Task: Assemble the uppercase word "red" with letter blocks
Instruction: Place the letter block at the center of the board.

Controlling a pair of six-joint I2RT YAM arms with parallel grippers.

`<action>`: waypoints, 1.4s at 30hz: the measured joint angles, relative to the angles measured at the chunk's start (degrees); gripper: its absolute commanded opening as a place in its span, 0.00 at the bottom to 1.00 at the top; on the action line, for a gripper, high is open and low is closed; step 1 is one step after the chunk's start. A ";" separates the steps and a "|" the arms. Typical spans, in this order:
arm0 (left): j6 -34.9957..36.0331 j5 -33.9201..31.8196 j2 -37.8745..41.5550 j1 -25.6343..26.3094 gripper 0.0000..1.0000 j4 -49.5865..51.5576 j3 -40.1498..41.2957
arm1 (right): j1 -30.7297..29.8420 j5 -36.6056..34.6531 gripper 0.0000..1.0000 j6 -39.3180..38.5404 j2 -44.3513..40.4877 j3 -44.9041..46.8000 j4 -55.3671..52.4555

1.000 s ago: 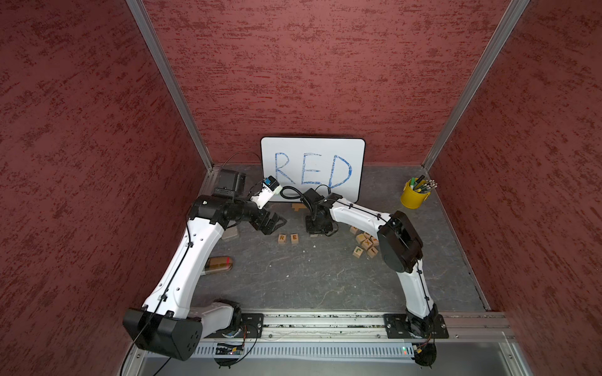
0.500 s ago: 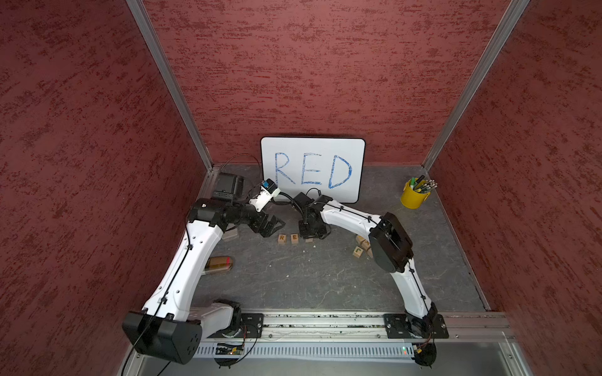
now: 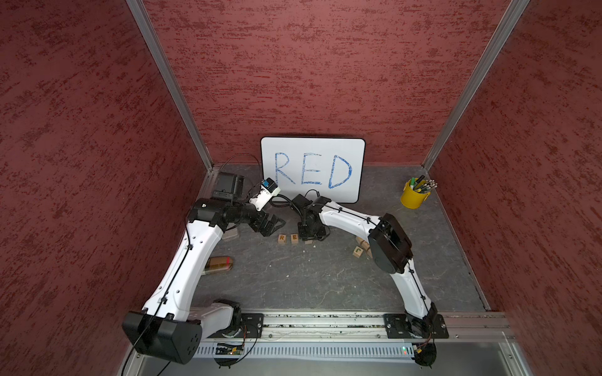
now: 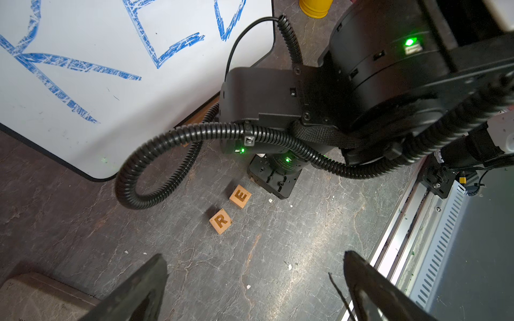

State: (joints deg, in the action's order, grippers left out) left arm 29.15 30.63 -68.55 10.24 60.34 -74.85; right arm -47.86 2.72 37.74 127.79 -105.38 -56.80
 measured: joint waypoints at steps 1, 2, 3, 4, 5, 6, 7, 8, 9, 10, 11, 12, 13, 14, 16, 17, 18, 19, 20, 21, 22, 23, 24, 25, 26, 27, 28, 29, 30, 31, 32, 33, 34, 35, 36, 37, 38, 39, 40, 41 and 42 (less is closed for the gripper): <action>-0.04 0.00 0.00 0.00 1.00 -0.02 0.00 | 0.00 0.00 0.43 0.00 0.00 0.00 0.00; -0.17 0.00 0.00 0.00 1.00 -0.07 0.00 | 0.00 0.00 0.45 0.02 0.00 0.00 0.02; -0.24 0.00 0.00 0.00 1.00 -0.17 0.00 | -0.02 -0.04 0.49 0.11 0.00 0.00 0.02; -0.33 -0.02 0.00 0.00 1.00 -0.31 -0.02 | -0.02 -0.09 0.51 0.13 0.00 0.00 0.02; -0.37 -0.02 0.00 0.00 0.99 -0.39 -0.02 | -0.02 -0.13 0.52 0.20 0.00 0.00 0.04; -0.42 -0.02 0.00 0.00 1.00 -0.42 -0.07 | -0.02 -0.20 0.54 0.17 0.00 0.00 0.04; -0.44 -0.02 0.02 0.00 1.00 -0.39 -0.09 | -0.02 -0.26 0.54 0.17 0.00 0.00 0.04; -0.57 -0.04 0.02 -0.02 1.00 -0.44 -0.15 | -0.02 -0.37 0.55 0.17 0.00 0.00 0.07; -0.87 -0.07 0.02 -0.07 1.00 -0.50 -0.20 | -0.02 -0.50 0.55 0.20 0.00 0.00 0.09; -1.14 -0.07 0.02 -0.17 0.99 -0.55 -0.26 | -0.02 -0.63 0.56 0.22 0.00 0.00 0.13; -1.40 -0.09 0.07 -0.42 1.00 -0.70 -0.39 | -0.02 -0.87 0.56 0.22 0.00 0.00 0.22; -1.70 -0.09 0.11 -0.83 1.00 -0.92 -0.52 | -0.02 -1.20 0.57 0.24 0.00 0.00 0.35; -1.92 -0.13 0.20 -1.27 1.00 -1.01 -0.63 | -0.02 -1.51 0.57 0.24 -0.04 0.00 0.46; -2.25 -0.22 0.33 -1.86 1.00 -1.07 -0.74 | -0.02 -1.84 0.57 0.24 -0.13 0.00 0.55; -2.84 -0.20 0.76 -3.45 1.00 -1.29 -0.81 | -0.02 -2.54 0.58 0.24 -0.48 -0.09 0.74; -3.28 -0.15 1.11 -4.59 0.99 -1.36 -0.81 | -0.02 -2.97 0.58 0.22 -0.81 -0.15 0.90; -3.74 0.00 1.51 -5.84 0.99 -1.49 -0.81 | 0.00 -3.39 0.58 0.17 -1.29 -0.20 1.09; -4.26 0.11 1.97 -7.10 1.00 -1.70 -0.79 | 0.02 -3.87 0.59 0.11 -1.97 -0.20 1.33; -4.92 0.37 2.56 -8.59 1.00 -2.27 -0.55 | 0.15 -4.46 0.60 -0.11 -2.82 -0.20 1.62; -5.60 0.52 3.23 -9.86 0.99 -3.15 0.07 | 0.48 -4.98 0.60 -0.52 -3.80 -0.20 2.10; -6.38 0.66 3.93 -10.91 0.99 -4.00 0.98 | 0.61 -5.53 0.61 -0.81 -4.74 -0.20 2.71; -7.04 0.70 4.61 -11.85 0.99 -4.94 2.21 | 0.79 -6.05 0.61 -1.31 -5.86 -0.20 3.54; -8.09 0.74 5.18 -12.72 1.00 -5.99 3.69 | 1.11 -6.67 0.62 -1.99 -7.10 -0.11 4.74; -8.98 0.74 5.53 -13.42 0.99 -6.95 5.16 | 1.46 -7.21 0.62 -2.45 -8.11 0.09 5.86; -10.01 0.63 5.66 -14.23 0.99 -8.11 6.75 | 1.92 -7.78 0.63 -3.26 -9.57 0.90 8.00; -11.30 0.37 5.66 -15.17 0.99 -9.40 8.35 | 2.45 -8.37 0.64 -4.13 -11.52 2.47 10.64; -12.44 0.15 5.60 -16.13 0.99 -10.62 9.68 | 2.75 -8.76 0.65 -4.83 -13.27 4.17 12.96; -14.05 -0.28 5.55 -17.40 0.99 -12.11 11.26 | 3.08 -9.22 0.66 -5.79 -15.72 7.04 16.20; -15.61 -0.96 5.55 -18.56 1.00 -13.60 12.63 | 3.39 -9.73 0.68 -6.75 -18.53 10.38 19.54; -16.81 -1.44 5.57 -19.34 0.99 -14.91 13.70 | 3.78 -10.19 0.70 -7.54 -21.05 13.60 22.97; -18.29 -2.27 5.60 -20.09 0.99 -16.68 14.97 | 4.15 -10.62 0.71 -8.57 -23.89 17.27 26.58; -19.76 -3.26 5.79 -20.70 0.99 -18.91 16.55 | 4.50 -10.93 0.73 -9.86 -26.67 21.11 30.53; -20.94 -4.09 6.10 -20.92 0.99 -20.76 17.99 | 4.72 -11.04 0.83 -11.06 -28.96 24.44 34.03; -22.05 -4.96 6.67 -21.07 0.99 -22.99 19.96 | 5.03 -11.26 0.95 -12.33 -31.71 28.48 38.23; -23.02 -5.77 7.48 -21.05 0.99 -25.31 22.21 | 5.25 -11.78 0.99 -13.81 -34.29 32.35 42.32; -23.67 -6.64 8.33 -20.81 1.00 -27.36 24.37 | 5.33 -12.15 0.99 -15.10 -36.28 35.30 45.38; -24.30 -7.80 9.31 -20.33 1.00 -29.66 26.71 | 5.38 -12.52 0.99 -16.79 -38.23 38.23 48.70; -24.79 -8.76 10.05 -19.63 1.00 -31.74 28.76 | 5.38 -13.11 0.99 -17.92 -39.91 40.65 51.45; -25.40 -9.55 10.40 -19.12 1.00 -33.53 30.27 | 5.42 -13.60 0.99 -18.80 -41.24 42.40 53.55; -25.88 -10.40 10.43 -18.62 0.99 -35.23 31.50 | 5.70 -13.97 0.99 -19.67 -42.49 43.71 55.28; -26.51 -11.76 10.03 -18.16 1.00 -36.87 32.37 | 6.12 -14.01 0.99 -20.65 -43.65 44.70 56.70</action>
State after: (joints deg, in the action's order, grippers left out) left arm 2.63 18.87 -58.52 -7.92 23.46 -42.48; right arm -41.74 -11.29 17.08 84.14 -60.69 -0.10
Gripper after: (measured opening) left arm 0.995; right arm 0.989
